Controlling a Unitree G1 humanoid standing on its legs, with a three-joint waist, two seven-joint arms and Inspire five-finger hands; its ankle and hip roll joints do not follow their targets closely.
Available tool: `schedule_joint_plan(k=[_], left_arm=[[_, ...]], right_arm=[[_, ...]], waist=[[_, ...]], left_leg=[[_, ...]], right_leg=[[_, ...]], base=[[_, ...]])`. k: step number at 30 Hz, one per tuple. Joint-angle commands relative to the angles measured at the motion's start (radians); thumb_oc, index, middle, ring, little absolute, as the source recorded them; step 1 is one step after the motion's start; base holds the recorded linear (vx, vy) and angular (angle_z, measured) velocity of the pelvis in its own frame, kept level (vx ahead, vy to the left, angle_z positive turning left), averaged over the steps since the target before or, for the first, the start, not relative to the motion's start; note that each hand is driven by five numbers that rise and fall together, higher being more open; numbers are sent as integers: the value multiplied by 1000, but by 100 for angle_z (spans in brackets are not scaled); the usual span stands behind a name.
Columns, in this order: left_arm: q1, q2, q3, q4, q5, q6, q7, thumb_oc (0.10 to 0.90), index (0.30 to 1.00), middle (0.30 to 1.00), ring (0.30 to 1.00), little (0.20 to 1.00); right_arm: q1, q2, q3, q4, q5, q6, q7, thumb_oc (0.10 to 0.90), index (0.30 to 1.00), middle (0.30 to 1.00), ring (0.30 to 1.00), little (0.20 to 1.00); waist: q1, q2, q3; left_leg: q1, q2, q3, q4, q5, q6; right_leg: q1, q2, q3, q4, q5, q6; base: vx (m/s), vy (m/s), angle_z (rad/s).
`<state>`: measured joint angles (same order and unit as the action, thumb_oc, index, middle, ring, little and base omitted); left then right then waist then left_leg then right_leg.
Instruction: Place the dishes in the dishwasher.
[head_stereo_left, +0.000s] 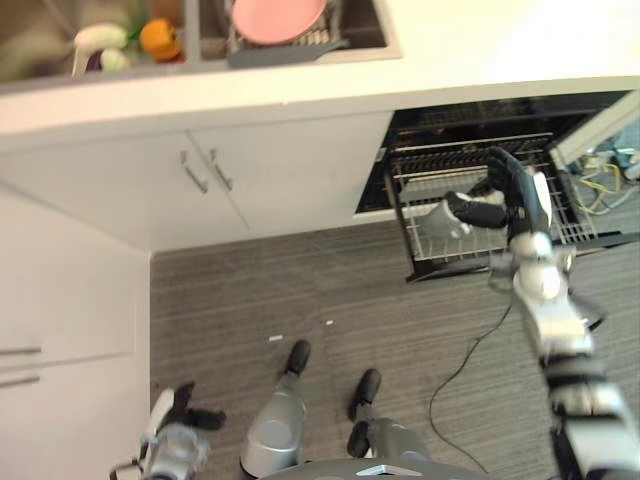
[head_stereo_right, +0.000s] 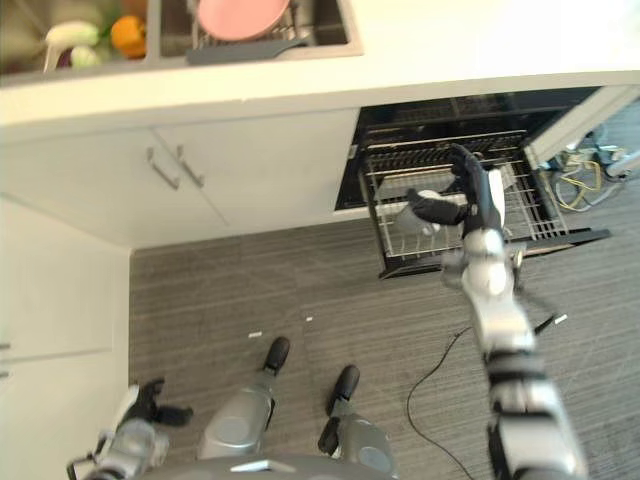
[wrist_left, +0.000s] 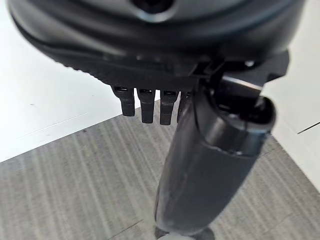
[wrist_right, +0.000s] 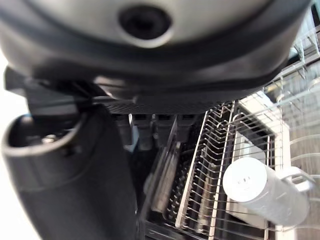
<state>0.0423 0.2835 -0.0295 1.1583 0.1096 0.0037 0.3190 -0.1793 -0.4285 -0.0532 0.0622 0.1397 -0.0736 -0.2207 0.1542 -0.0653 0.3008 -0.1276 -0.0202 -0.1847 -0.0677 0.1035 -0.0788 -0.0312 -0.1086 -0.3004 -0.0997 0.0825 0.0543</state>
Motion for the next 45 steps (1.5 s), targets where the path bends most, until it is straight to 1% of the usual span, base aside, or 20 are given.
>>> schedule_joint_plan(k=[1, 6, 12, 16, 19, 22, 23, 24, 26, 27, 30, 31, 35, 36, 38, 40, 41, 42, 43, 45], left_arm=[[17, -2, 13, 142, -9, 44, 14, 800, 900, 900, 900, 900], [33, -40, 22, 145, -37, 49, -1, 800, 900, 900, 900, 900], [37, -45, 11, 106, -40, 30, -11, 800, 900, 900, 900, 900], [59, -51, 48, 94, -114, 14, 7, 800, 900, 900, 900, 900], [68, -60, 51, 86, -144, 8, 18, 800, 900, 900, 900, 900], [67, -76, 68, 107, -175, 18, 13, 800, 900, 900, 900, 900], [79, -92, 107, 139, -183, 37, 7, 800, 900, 900, 900, 900], [78, -93, 106, 139, -183, 37, 7, 800, 900, 900, 900, 900], [81, -89, 133, 150, -181, 45, 14, 800, 900, 900, 900, 900], [81, -89, 135, 162, -175, 45, 24, 800, 900, 900, 900, 900], [92, -90, 137, 172, -173, 38, 32, 800, 900, 900, 900, 900], [87, -81, 139, 178, -154, 48, 23, 800, 900, 900, 900, 900], [75, -60, 121, 175, -119, 48, 18, 800, 900, 900, 900, 900], [70, -54, 113, 165, -118, 43, 18, 800, 900, 900, 900, 900], [54, -37, 74, 142, -89, 44, 16, 800, 900, 900, 900, 900], [52, -35, 64, 133, -86, 45, 15, 800, 900, 900, 900, 900], [47, -32, 47, 120, -96, 39, 18, 800, 900, 900, 900, 900], [47, -33, 47, 120, -96, 39, 18, 800, 900, 900, 900, 900], [-15, -24, -6, 89, -85, 50, 8, 800, 900, 900, 900, 900], [-42, -28, 6, 18, -139, 26, 18, 800, 900, 900, 900, 900]], right_arm=[[-19, 8, -98, -55, 131, -177, -34, 800, 900, 900, 900, 900], [79, 135, -108, -287, 295, -277, 48, 800, 900, 900, 900, 900], [93, 95, -58, -340, 307, -265, 96, 800, 900, 900, 900, 900], [39, 88, -40, -348, 265, -279, 51, 800, 900, 900, 900, 900], [6, 90, -29, -345, 262, -280, 33, 800, 900, 900, 900, 900], [17, 86, -57, -336, 267, -280, 19, 800, 900, 900, 900, 900], [42, 70, -108, -344, 254, -277, 1, 800, 900, 900, 900, 900], [43, 69, -109, -345, 254, -276, 1, 800, 900, 900, 900, 900], [55, 60, -148, -359, 236, -280, -22, 800, 900, 900, 900, 900], [32, 51, -150, -354, 211, -274, -44, 800, 900, 900, 900, 900], [13, 59, -134, -348, 189, -269, -48, 800, 900, 900, 900, 900], [15, 53, -149, -346, 178, -250, -44, 800, 900, 900, 900, 900], [20, 55, -170, -353, 157, -252, -51, 800, 900, 900, 900, 900], [20, 62, -175, -355, 152, -254, -57, 800, 900, 900, 900, 900], [24, 85, -204, -380, 113, -258, -83, 800, 900, 900, 900, 900], [20, 95, -206, -378, 107, -257, -91, 800, 900, 900, 900, 900], [15, 117, -208, -369, 105, -263, -103, 800, 900, 900, 900, 900], [15, 117, -208, -369, 105, -263, -103, 800, 900, 900, 900, 900], [32, 138, -178, -394, 108, -266, -92, 800, 900, 900, 900, 900], [26, 132, -212, -388, 122, -263, -92, 800, 900, 900, 900, 900]], waist=[[-21, 6, -102], [-41, 46, -127], [-37, 68, -136], [-16, 95, -131], [3, 99, -76], [16, 110, -55], [22, 109, -58], [25, 110, -62], [34, 90, -75], [52, 74, -105], [58, 66, -143], [63, 35, -163], [63, 3, -182], [57, -4, -184], [21, -4, -179], [4, 12, -170], [-36, 46, -148], [-35, 47, -149], [-107, 74, -126], [-141, 87, -116]], left_leg=[[8, 66, 104, -20, -50, -21], [41, 74, 107, -20, -52, -27], [63, 88, 108, -20, -44, -38], [81, 100, 104, -15, -35, -39], [-18, 63, 96, 212, -72, -46], [-99, 62, 117, 300, -21, -69], [-149, 141, 245, 198, 32, -61], [-150, 141, 247, 188, 41, -59], [-187, 174, 351, 100, 65, -51], [-218, 182, 346, 47, 78, -62], [-175, 172, 341, 33, 110, -45], [-142, 141, 339, 15, 97, -29], [-82, 76, 345, -3, 44, 12], [-63, 57, 341, -9, 26, 26], [-7, -9, 315, -19, -23, 79], [14, -20, 298, -20, -33, 98], [57, -12, 267, -20, -57, 115], [56, -11, 268, -20, -56, 115], [107, 6, 222, -20, -88, 116], [142, 19, 207, -20, -105, 110]], right_leg=[[68, -44, -21, 12, -127, 83], [98, -39, -25, 12, -142, 72], [118, -24, -21, 12, -151, 58], [124, -14, -15, 12, -158, 47], [125, -32, -5, 12, -161, 29], [153, -34, -27, 12, -183, 24], [194, -38, -65, 12, -213, 36], [187, -38, -63, 12, -208, 37], [220, -50, -94, 12, -218, 53], [260, -61, -96, 12, -244, 72], [287, -71, -117, 12, -238, 85], [302, -93, -120, 12, -215, 89], [295, -166, -137, 122, -173, 119], [281, -192, -141, 174, -140, 127], [218, -264, -95, 413, 21, 145], [173, -267, -68, 504, 60, 136], [97, -234, -2, 657, 49, 116], [95, -233, -2, 657, 49, 115], [-47, -150, 87, 727, -29, 97], [-146, -106, 113, 701, -89, 75]], base=[[62, -12, -6], [22, -33, 6], [-3, -53, 2], [13, -104, 2], [-86, -83, -5], [45, -37, 30], [119, 35, 88], [235, 11, 86], [315, 3, 69], [426, 141, 68], [361, 210, 31], [310, 196, -18], [250, 208, -1], [327, 354, 42], [264, 342, 60], [215, 258, 59], [272, 269, 60], [408, 247, 85], [330, 91, 54], [315, 33, 17]])
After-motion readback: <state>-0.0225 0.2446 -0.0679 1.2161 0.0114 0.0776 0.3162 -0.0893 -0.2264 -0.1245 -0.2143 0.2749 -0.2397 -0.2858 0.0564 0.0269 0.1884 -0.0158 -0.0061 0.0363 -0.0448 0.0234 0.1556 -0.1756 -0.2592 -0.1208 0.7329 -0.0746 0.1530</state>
